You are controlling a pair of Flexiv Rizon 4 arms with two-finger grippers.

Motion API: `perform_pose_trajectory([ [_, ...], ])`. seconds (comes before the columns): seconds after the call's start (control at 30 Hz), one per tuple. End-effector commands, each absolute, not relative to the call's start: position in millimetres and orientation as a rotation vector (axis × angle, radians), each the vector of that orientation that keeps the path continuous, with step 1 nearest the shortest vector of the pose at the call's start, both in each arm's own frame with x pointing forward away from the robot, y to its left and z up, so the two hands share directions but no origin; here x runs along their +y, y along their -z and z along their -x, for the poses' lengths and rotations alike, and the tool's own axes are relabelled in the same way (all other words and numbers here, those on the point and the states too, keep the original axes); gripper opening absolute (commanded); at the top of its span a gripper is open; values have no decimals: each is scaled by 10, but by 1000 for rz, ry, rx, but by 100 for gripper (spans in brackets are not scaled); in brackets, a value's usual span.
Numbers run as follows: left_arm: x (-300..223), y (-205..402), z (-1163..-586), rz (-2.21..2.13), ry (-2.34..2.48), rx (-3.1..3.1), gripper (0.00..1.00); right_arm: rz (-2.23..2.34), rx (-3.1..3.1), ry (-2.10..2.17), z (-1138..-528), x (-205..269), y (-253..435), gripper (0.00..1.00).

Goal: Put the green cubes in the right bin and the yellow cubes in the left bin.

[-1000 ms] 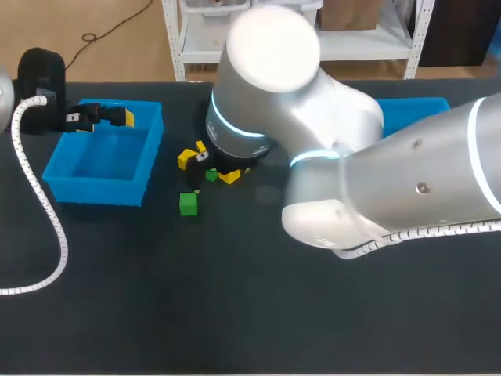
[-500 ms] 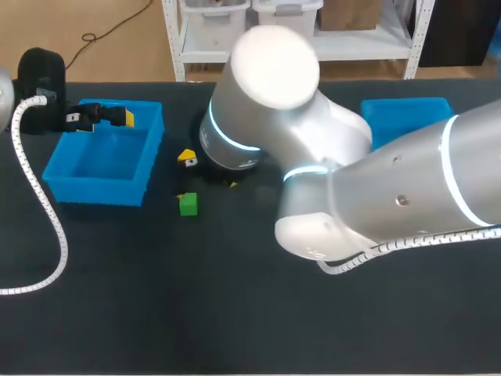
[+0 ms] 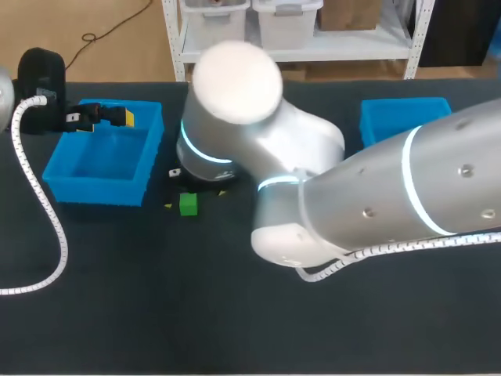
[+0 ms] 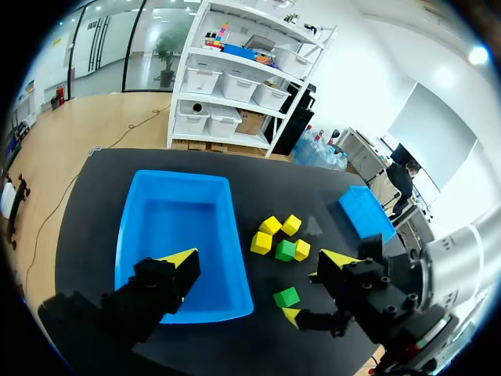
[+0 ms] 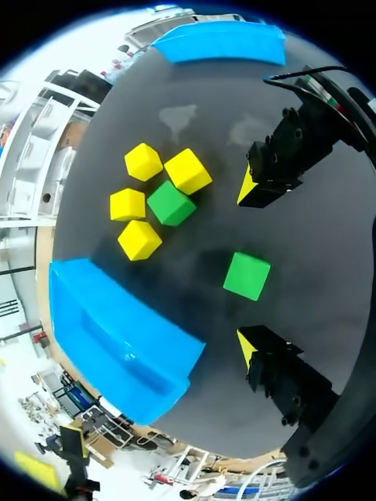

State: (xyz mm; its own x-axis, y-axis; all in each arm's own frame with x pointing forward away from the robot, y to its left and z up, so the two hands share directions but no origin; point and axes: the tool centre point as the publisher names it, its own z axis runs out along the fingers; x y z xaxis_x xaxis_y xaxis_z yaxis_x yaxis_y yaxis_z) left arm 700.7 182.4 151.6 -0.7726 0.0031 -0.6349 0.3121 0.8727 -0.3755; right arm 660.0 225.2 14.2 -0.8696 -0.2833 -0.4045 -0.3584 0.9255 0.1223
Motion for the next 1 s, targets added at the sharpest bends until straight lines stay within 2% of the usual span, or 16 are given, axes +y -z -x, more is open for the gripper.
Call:
perform_pose_trajectory([
  [0.03,1842,-1501,-7003,-231,632,2378,100,460,2698,-230,-6617,2348,-67,100],
  [0.3,1842,-1501,-7003,-231,632,2378,100,434,2705,-67,-6648,2410,110,100],
  [0.33,1842,-1501,-7003,-231,632,2378,100,429,2705,-62,-6650,2413,114,98],
  [0.37,1842,-1501,-7003,-231,632,2378,100,419,2706,-43,-6652,2415,116,49],
  [0.4,1842,-1501,-7003,-231,632,2378,100,417,2708,-44,-6655,2418,119,29],
  [0.43,1842,-1501,-7003,-231,632,2378,100,413,2707,-43,-6656,2419,120,0],
  [0.77,1842,-1501,-7003,-231,632,2378,100,408,2701,-64,-6701,2387,100,0],
  [1.0,1842,-1501,-7003,-231,632,2378,100,412,2646,-46,-6731,2196,-9,0],
])
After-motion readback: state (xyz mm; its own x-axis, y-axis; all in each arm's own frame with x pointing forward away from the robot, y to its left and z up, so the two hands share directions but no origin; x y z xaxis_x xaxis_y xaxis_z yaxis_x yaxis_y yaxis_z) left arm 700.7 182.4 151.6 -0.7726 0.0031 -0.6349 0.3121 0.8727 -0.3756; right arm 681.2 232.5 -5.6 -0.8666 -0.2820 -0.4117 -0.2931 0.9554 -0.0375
